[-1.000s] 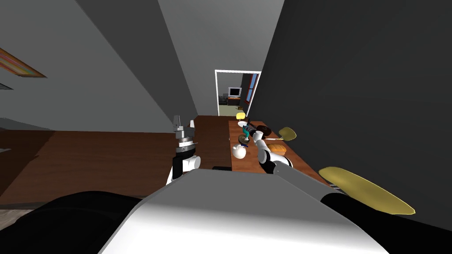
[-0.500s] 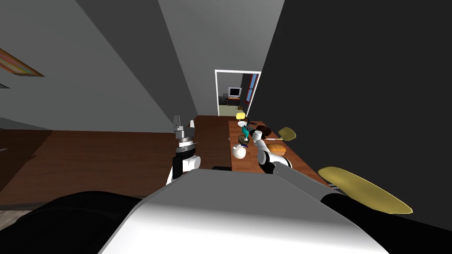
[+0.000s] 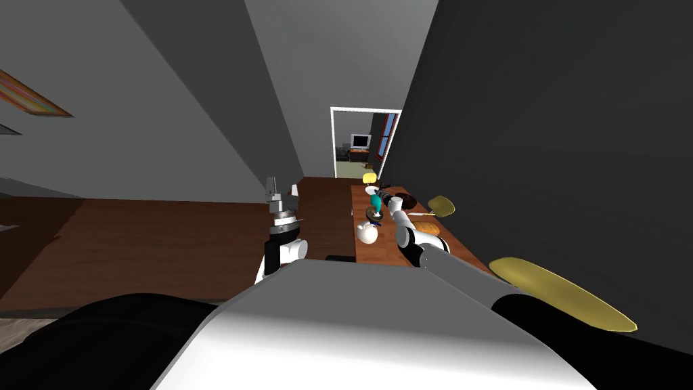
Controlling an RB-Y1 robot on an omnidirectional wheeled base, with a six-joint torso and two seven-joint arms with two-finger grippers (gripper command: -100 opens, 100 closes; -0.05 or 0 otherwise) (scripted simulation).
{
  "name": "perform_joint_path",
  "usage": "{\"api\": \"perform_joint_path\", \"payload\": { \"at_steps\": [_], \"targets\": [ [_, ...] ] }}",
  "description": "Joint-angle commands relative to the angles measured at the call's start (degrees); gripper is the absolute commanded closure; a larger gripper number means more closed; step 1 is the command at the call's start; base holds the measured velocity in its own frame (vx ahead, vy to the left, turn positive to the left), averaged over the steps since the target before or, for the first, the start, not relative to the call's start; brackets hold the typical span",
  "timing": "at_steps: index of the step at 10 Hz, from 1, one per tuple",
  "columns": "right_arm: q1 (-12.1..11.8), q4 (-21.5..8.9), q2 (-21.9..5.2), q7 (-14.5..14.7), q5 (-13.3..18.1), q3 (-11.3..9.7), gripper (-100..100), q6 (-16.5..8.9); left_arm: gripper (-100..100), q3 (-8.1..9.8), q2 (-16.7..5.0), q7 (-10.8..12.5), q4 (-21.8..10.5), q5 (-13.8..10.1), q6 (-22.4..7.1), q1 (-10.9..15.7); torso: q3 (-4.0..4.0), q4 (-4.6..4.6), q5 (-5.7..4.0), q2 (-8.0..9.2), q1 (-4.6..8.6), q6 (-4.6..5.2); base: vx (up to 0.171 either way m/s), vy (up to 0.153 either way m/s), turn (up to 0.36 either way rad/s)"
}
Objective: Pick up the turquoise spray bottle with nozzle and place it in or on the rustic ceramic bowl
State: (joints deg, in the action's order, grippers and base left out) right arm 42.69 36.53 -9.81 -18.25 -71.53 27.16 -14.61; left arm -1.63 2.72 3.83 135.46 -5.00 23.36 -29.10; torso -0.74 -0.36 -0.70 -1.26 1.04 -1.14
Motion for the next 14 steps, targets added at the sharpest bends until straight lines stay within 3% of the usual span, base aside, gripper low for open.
{"api": "perform_joint_path", "payload": {
  "at_steps": [1,10,11,12,14],
  "targets": [
    [2.1,-2.1,-1.2,0.6,-0.4,0.1,-100,-0.2,0,0.00,0.0,0.0,0.0,0.0,0.0,0.0,0.00,0.00,0.00,0.00,0.00,0.00,-0.004,0.007,0.020],
    [2.1,-2.1,-1.2,0.6,-0.4,0.1,-100,-0.2,0,0.00,0.0,0.0,0.0,0.0,0.0,0.0,0.01,0.00,0.00,0.02,-0.03,0.00,-0.001,0.001,0.003],
    [4.8,-4.3,-2.8,-0.2,0.3,-0.1,-100,-0.7,0,0.00,0.0,0.0,0.0,0.0,0.0,0.0,0.01,0.00,0.00,0.02,-0.02,0.00,-0.005,0.010,0.028],
    [4.8,-4.3,-2.8,-0.2,0.3,-0.1,-100,-0.7,0,0.00,0.0,0.0,0.0,0.0,0.0,0.0,0.02,0.01,0.01,0.02,-0.04,-0.01,-0.001,0.009,0.008],
    [7.4,-6.5,-4.3,-1.0,0.9,-0.2,-100,-1.2,0,0.00,0.0,0.0,0.0,0.0,0.0,0.0,0.00,0.00,0.00,0.01,-0.02,0.00,-0.002,0.003,0.009]
  ]
}}
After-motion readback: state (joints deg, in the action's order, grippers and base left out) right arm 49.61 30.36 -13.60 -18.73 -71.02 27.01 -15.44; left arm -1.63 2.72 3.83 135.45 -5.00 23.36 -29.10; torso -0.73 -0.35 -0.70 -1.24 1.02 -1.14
